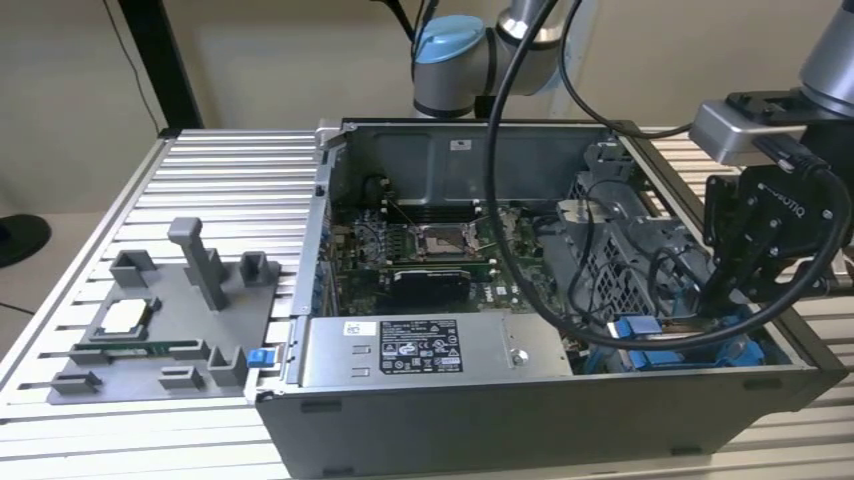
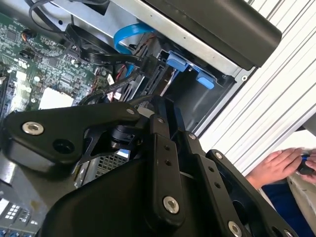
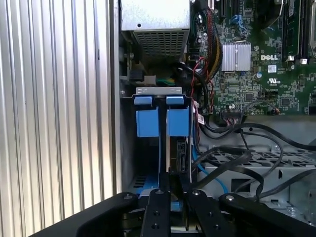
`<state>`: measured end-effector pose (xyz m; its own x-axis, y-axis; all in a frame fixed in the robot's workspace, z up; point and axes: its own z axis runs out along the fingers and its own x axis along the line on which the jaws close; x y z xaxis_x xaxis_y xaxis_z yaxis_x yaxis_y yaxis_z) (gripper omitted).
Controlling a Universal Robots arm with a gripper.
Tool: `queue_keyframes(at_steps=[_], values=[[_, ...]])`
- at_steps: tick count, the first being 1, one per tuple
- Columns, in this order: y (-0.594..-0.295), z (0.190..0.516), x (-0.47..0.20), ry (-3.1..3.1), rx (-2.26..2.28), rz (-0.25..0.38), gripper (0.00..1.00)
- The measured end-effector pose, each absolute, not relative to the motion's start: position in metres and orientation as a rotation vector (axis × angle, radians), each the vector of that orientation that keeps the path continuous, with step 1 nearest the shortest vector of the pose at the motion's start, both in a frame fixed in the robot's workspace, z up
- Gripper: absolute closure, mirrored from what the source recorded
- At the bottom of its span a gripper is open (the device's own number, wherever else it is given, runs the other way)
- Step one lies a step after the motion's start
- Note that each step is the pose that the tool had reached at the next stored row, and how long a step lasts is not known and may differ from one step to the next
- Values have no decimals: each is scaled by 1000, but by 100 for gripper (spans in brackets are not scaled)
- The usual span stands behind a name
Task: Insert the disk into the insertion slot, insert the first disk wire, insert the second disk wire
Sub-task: 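Insert the first disk wire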
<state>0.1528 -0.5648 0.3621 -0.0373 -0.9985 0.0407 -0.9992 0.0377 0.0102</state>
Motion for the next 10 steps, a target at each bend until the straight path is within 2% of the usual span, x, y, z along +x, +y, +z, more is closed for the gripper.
queue_keyframes(at_steps=[10], values=[[-565, 353, 153, -2263, 2155, 16, 100]])
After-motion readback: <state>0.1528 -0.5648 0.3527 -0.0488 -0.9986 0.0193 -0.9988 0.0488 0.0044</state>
